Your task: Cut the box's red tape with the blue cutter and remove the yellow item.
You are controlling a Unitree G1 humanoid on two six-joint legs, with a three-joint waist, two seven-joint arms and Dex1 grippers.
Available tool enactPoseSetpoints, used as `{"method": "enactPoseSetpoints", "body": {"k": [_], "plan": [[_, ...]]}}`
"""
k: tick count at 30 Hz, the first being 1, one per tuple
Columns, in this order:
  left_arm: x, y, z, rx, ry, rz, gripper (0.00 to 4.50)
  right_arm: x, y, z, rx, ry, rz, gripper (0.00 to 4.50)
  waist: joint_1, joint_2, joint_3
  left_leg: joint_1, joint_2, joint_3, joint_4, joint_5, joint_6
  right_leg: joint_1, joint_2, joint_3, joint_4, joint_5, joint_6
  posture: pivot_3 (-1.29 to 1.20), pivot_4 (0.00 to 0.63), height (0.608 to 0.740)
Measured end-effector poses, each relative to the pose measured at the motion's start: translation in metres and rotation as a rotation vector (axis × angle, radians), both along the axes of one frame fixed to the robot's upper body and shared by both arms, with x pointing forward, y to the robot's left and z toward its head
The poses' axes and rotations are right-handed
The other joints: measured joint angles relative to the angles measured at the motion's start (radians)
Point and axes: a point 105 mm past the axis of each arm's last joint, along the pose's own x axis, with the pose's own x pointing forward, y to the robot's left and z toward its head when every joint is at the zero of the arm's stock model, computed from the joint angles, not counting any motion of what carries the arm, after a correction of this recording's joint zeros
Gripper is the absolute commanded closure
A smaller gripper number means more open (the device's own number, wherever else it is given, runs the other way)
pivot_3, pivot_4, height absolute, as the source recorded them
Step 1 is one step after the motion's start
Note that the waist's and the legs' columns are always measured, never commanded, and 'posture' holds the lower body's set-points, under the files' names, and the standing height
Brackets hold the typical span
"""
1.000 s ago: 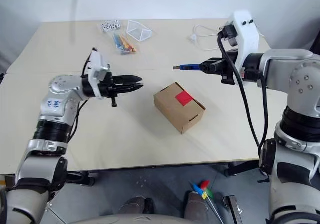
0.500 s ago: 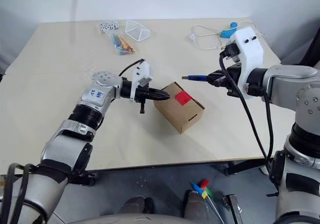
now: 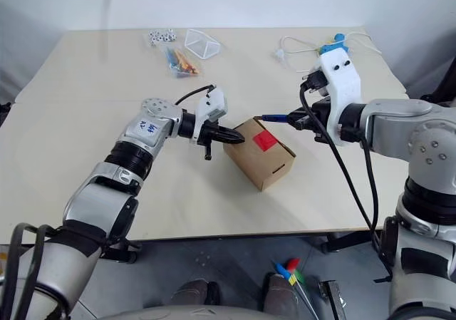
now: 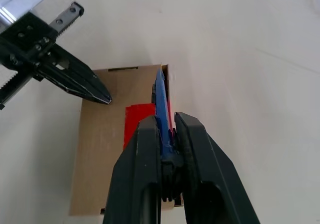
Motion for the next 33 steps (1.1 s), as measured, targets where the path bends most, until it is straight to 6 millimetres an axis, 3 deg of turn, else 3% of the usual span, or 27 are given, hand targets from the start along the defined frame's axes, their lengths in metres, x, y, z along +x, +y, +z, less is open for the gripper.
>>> {"method": "enactPoseSetpoints", "body": {"k": [33], "plan": [[0.0,-0.0077,0.0049,0.136,-0.036,-0.011,4.5,0.0021,-0.0073,-0.0012,-0.04,0.017,-0.018,4.36,0.005,0.0,0.0,0.0,0.0,0.0,0.001,0.0,0.0,0.001,0.0,0.0,0.001,0.0,0.0,0.0,0.15,0.74]]}}
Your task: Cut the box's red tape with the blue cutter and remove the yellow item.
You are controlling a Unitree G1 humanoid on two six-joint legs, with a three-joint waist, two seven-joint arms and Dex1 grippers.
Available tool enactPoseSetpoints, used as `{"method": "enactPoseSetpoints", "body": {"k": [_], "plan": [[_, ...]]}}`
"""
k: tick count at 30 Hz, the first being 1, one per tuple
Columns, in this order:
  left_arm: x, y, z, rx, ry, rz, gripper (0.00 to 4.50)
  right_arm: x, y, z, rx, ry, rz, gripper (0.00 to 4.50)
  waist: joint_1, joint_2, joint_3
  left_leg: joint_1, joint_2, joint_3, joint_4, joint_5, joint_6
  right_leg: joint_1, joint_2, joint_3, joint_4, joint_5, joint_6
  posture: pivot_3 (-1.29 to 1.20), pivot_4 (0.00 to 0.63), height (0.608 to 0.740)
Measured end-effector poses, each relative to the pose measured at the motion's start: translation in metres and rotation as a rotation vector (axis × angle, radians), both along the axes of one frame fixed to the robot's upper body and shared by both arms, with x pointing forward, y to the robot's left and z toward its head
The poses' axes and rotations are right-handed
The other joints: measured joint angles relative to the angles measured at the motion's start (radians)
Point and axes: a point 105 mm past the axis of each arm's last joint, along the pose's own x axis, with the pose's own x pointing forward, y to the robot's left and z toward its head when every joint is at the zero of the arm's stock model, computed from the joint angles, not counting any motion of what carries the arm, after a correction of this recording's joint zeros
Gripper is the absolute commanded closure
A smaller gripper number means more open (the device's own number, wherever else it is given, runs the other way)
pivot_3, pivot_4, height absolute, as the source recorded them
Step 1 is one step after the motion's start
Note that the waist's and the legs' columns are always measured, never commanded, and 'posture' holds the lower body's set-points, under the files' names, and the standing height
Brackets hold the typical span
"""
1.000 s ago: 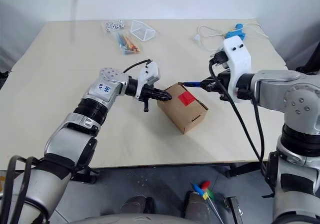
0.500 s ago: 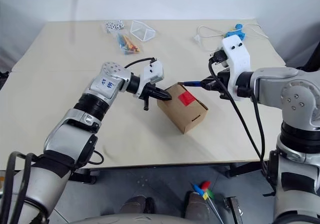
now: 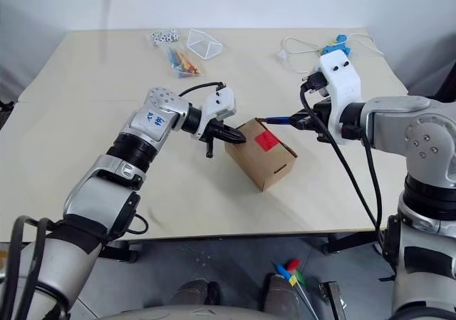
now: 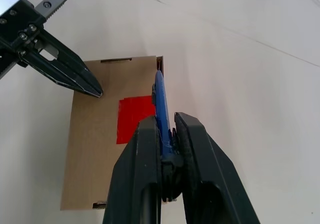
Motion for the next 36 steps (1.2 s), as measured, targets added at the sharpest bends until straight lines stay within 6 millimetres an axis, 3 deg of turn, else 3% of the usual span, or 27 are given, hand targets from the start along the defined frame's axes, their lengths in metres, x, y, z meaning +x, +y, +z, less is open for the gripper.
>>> {"method": "enactPoseSetpoints", "body": {"k": [36], "plan": [[-0.001,-0.025,-0.004,0.052,0.018,0.084,4.5,-0.021,-0.022,-0.003,-0.241,0.183,0.041,4.36,0.03,-0.002,-0.002,-0.007,-0.001,-0.009,0.014,-0.002,0.004,0.004,-0.001,0.0,0.0,0.001,0.001,0.0,0.15,0.74]]}}
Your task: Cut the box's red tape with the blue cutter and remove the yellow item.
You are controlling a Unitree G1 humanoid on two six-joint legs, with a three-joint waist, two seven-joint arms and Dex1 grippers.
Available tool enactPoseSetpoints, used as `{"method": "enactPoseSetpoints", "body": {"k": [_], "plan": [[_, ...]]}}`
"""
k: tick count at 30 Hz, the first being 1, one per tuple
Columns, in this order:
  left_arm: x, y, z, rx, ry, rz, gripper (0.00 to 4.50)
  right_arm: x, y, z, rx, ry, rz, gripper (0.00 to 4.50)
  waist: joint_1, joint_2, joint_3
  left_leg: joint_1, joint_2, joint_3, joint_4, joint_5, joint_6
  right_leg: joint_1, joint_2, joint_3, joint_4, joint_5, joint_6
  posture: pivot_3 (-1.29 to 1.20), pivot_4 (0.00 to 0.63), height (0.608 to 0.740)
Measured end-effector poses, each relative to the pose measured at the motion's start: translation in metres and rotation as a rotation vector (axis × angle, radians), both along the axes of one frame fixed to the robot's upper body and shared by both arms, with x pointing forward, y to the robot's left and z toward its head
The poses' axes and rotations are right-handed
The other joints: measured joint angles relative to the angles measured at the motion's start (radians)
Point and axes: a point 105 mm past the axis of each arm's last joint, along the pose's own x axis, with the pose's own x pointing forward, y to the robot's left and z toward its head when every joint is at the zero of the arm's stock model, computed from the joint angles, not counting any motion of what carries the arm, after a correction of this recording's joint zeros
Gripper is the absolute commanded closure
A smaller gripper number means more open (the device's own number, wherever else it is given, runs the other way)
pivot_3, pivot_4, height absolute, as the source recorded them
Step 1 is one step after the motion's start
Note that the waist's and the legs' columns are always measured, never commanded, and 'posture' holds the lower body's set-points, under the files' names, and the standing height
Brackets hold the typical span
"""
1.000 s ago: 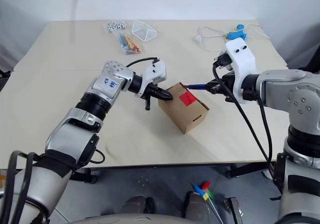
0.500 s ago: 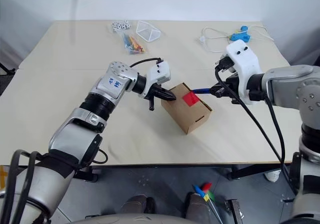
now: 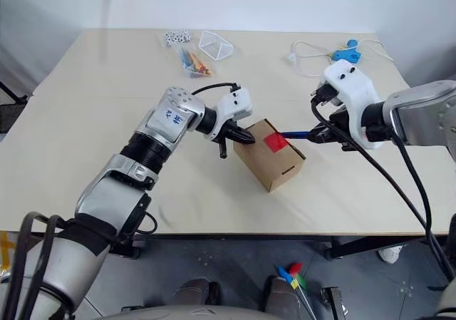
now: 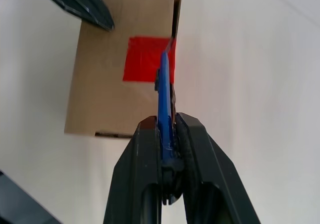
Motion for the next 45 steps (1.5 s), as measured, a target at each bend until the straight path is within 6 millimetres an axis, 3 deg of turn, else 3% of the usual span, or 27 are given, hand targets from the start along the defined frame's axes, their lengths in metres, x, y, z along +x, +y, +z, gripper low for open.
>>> {"method": "enactPoseSetpoints", "body": {"k": [16,27,30,34,37,39,45], "plan": [[0.0,-0.002,-0.001,-0.003,-0.003,0.025,4.5,-0.01,-0.014,-0.005,-0.063,0.078,-0.02,4.36,0.005,-0.001,-0.002,0.0,0.0,-0.006,0.001,0.0,0.0,0.001,0.0,0.0,-0.001,0.0,0.0,0.0,0.15,0.74],[0.001,-0.002,-0.002,-0.004,-0.004,0.029,4.5,-0.035,-0.03,-0.007,-0.098,0.159,-0.023,4.36,0.007,-0.001,-0.002,0.0,0.0,-0.008,0.002,0.0,0.001,0.002,0.0,0.0,-0.003,0.0,0.0,0.0,0.15,0.74],[0.001,-0.003,-0.002,-0.004,-0.005,0.029,4.5,-0.038,-0.033,0.005,-0.042,0.12,-0.027,4.36,0.009,-0.001,-0.002,-0.001,0.0,-0.008,0.003,0.0,0.001,0.001,0.0,0.0,-0.003,0.0,0.0,0.0,0.15,0.74],[0.001,-0.004,-0.003,-0.005,-0.006,0.025,4.5,-0.042,-0.042,0.042,0.086,-0.036,-0.053,4.36,0.013,-0.002,-0.002,-0.001,0.0,-0.008,0.003,0.0,0.001,0.002,0.0,0.0,-0.004,0.0,0.0,0.0,0.15,0.74],[0.001,-0.006,-0.004,-0.006,-0.006,0.021,4.5,-0.042,-0.06,0.048,0.146,-0.102,-0.134,4.36,0.016,-0.003,-0.003,0.0,0.001,-0.008,0.004,0.0,0.001,0.005,0.0,-0.001,-0.006,0.0,0.0,0.0,0.15,0.74],[0.002,-0.007,-0.005,-0.005,-0.009,0.019,4.5,-0.04,-0.075,0.039,0.175,-0.111,-0.207,4.36,0.017,-0.003,-0.003,0.001,0.001,-0.009,0.004,0.0,0.002,0.007,0.0,-0.001,-0.007,0.0,0.0,0.0,0.15,0.74],[0.002,-0.009,-0.006,-0.002,-0.007,0.012,4.5,-0.032,-0.094,-0.021,0.236,-0.184,-0.33,4.36,0.022,0.0,-0.006,0.002,0.0,-0.01,0.004,0.0,0.002,0.011,0.001,-0.002,-0.01,0.001,0.0,0.0,0.15,0.74]]}}
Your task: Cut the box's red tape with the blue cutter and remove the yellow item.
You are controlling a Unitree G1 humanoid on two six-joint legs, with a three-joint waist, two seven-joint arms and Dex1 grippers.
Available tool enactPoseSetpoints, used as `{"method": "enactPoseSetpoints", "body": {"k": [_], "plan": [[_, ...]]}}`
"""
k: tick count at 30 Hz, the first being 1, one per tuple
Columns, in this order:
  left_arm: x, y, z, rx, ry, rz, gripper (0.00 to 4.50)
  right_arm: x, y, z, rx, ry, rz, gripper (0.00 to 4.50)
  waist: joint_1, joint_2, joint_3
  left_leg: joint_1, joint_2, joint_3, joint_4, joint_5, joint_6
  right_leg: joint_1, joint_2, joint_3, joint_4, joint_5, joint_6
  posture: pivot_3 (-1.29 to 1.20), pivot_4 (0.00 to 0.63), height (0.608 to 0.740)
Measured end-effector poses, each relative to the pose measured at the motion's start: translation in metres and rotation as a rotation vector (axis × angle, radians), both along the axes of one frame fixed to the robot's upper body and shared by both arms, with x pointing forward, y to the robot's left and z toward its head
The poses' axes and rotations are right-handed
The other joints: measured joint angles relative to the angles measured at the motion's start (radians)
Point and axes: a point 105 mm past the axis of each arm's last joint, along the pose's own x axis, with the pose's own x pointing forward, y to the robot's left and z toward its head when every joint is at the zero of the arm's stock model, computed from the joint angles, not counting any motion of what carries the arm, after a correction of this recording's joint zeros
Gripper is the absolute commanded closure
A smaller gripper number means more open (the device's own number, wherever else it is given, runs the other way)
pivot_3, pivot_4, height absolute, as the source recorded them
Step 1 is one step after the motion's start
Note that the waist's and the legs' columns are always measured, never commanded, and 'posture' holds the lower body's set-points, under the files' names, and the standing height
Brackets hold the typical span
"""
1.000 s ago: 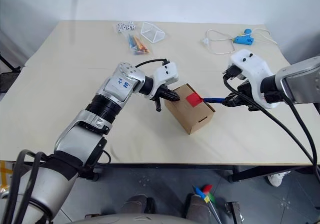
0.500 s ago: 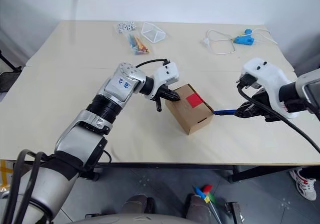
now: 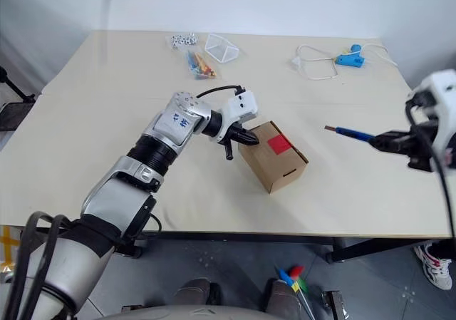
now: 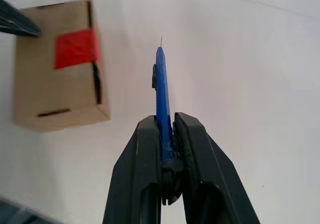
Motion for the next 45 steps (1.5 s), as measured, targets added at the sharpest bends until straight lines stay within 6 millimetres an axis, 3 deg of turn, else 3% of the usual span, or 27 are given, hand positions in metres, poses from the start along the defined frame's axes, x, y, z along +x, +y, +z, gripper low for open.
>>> {"method": "enactPoseSetpoints", "body": {"k": [2,4,9,14,15,22,26,30,32,34,36,40,45], "plan": [[0.0,0.0,-0.001,0.001,0.002,-0.001,4.5,0.002,-0.001,-0.023,0.027,-0.043,-0.024,4.36,-0.001,0.0,0.0,0.001,0.0,0.002,0.0,0.0,0.0,0.003,0.001,-0.001,0.0,0.0,0.001,0.0,0.15,0.74],[0.0,0.0,-0.001,0.002,0.001,0.0,4.5,0.001,-0.005,-0.057,0.051,-0.061,-0.072,4.36,-0.001,0.0,0.0,0.002,-0.001,0.006,-0.001,0.0,0.0,0.003,0.001,0.0,-0.001,0.0,0.001,0.0,0.15,0.74],[0.001,0.004,-0.002,0.015,0.0,0.009,4.5,0.004,-0.011,-0.102,0.094,-0.157,-0.163,4.36,-0.009,0.001,-0.001,0.01,0.0,0.008,-0.005,0.0,0.0,0.006,0.001,0.005,-0.001,0.0,0.001,0.0,0.15,0.74],[0.002,0.006,-0.001,0.018,0.0,0.012,4.5,0.011,-0.016,-0.122,0.122,-0.197,-0.219,4.36,-0.013,0.003,-0.001,0.01,0.0,0.006,-0.005,0.001,0.0,0.005,0.001,0.006,-0.001,0.0,0.001,0.0,0.15,0.74],[0.002,0.006,-0.002,0.018,0.001,0.012,4.5,0.012,-0.017,-0.123,0.11,-0.206,-0.221,3.63,-0.014,0.003,-0.001,0.01,0.0,0.005,-0.005,0.001,0.0,0.005,0.001,0.006,-0.001,0.0,0.001,0.0,0.15,0.74],[0.002,0.007,-0.001,0.018,0.001,0.015,4.5,0.008,-0.013,-0.134,0.059,-0.191,-0.194,1.33,-0.015,0.003,-0.001,0.01,0.0,0.005,-0.005,0.001,0.001,0.005,0.001,0.007,-0.001,0.0,0.001,0.0,0.15,0.74],[0.003,0.009,0.001,0.01,-0.001,0.022,4.5,0.004,-0.009,-0.104,-0.021,-0.259,-0.128,0.01,-0.018,0.004,-0.001,0.01,0.0,0.005,-0.005,0.0,0.001,0.004,0.001,0.007,-0.001,0.0,0.001,0.0,0.15,0.74],[0.004,0.013,0.002,0.004,0.004,0.035,4.5,0.005,-0.004,-0.053,-0.095,-0.385,-0.078,0.01,-0.027,0.004,-0.001,0.01,0.001,0.005,-0.005,0.0,0.001,0.004,0.001,0.007,-0.001,0.0,0.001,0.0,0.15,0.74],[0.005,0.014,0.003,-0.007,0.01,0.044,4.5,0.011,0.002,-0.04,-0.102,-0.402,-0.067,0.01,-0.028,0.004,-0.001,0.01,0.001,0.005,-0.005,0.0,0.001,0.004,0.001,0.007,-0.001,0.0,0.001,0.0,0.15,0.74],[0.006,0.015,0.004,-0.024,0.014,0.055,4.5,0.02,0.006,-0.031,-0.086,-0.401,-0.068,0.41,-0.029,0.004,0.0,0.01,0.001,0.005,-0.005,0.0,0.001,0.004,0.0,0.007,-0.001,0.0,0.001,0.0,0.15,0.74],[0.007,0.016,0.006,-0.04,0.023,0.072,4.5,0.029,0.014,-0.023,-0.082,-0.391,-0.04,0.92,-0.03,0.004,0.0,0.009,0.001,0.005,-0.005,0.0,0.001,0.002,0.0,0.007,0.0,0.0,0.001,0.0,0.15,0.74],[0.014,0.028,0.013,-0.068,0.037,0.135,4.5,0.05,0.032,-0.012,-0.096,-0.374,0.052,2.45,-0.032,0.004,0.002,0.007,0.0,0.006,-0.006,0.0,0.001,0.001,0.001,0.006,-0.001,0.0,0.001,0.0,0.15,0.74],[0.024,0.05,0.033,-0.109,0.019,0.224,4.5,0.076,0.033,-0.029,-0.152,-0.264,0.112,4.19,-0.033,0.004,0.003,0.003,0.0,0.01,-0.006,0.001,0.001,-0.002,0.001,0.004,-0.001,0.0,0.001,0.0,0.15,0.74]]}}
